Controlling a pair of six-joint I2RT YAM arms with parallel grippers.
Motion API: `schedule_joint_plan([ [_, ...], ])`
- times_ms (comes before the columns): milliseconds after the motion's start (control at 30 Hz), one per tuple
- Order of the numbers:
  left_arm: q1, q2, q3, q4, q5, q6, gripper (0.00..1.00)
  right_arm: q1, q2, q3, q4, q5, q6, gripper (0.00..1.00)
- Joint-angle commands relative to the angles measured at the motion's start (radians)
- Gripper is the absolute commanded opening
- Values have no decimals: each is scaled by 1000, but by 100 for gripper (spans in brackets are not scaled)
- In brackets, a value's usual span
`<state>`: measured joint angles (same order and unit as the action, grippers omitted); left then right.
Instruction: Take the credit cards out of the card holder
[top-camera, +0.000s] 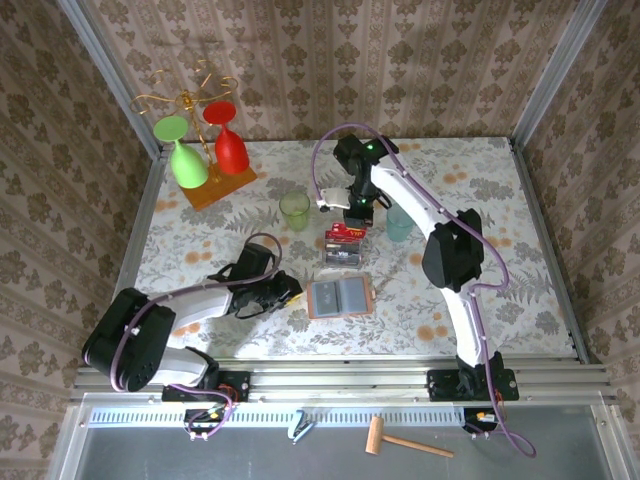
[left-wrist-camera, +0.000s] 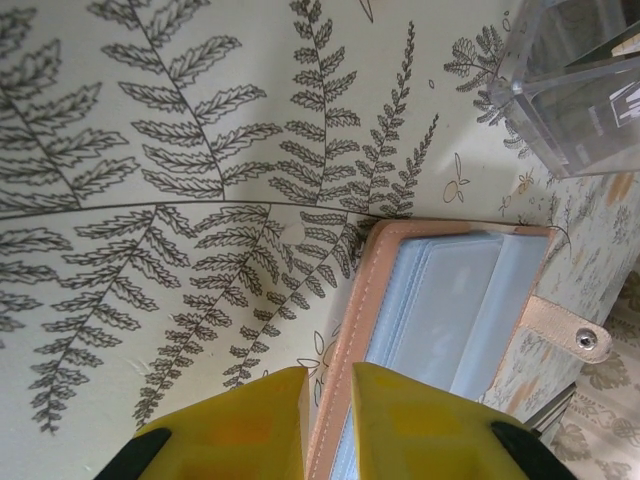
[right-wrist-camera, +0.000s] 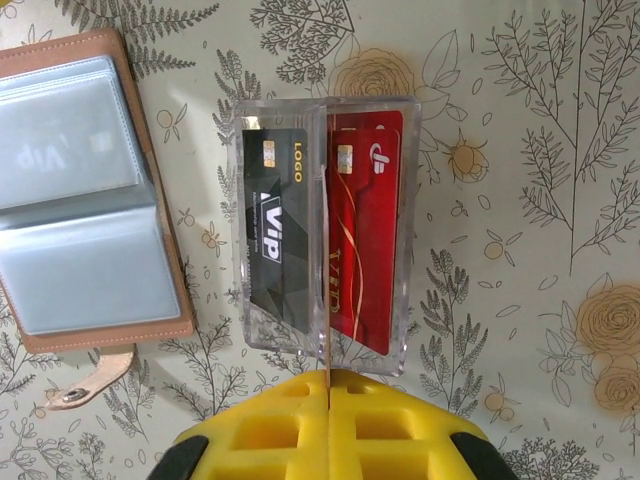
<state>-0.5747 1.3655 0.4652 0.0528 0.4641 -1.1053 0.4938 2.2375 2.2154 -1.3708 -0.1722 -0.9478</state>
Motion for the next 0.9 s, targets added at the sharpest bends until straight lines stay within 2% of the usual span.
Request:
schedule_joint_plan([
  [0,16,17,30,9,29,28,19,-8,46,65,-75,-25,-26,0],
  [533,36,82,64,19,59,42,19,-14,161,150,-104,-80,-21,0],
  [867,41,81,69,21,61,41,19,-14,163,174,-100,-67,13,20],
])
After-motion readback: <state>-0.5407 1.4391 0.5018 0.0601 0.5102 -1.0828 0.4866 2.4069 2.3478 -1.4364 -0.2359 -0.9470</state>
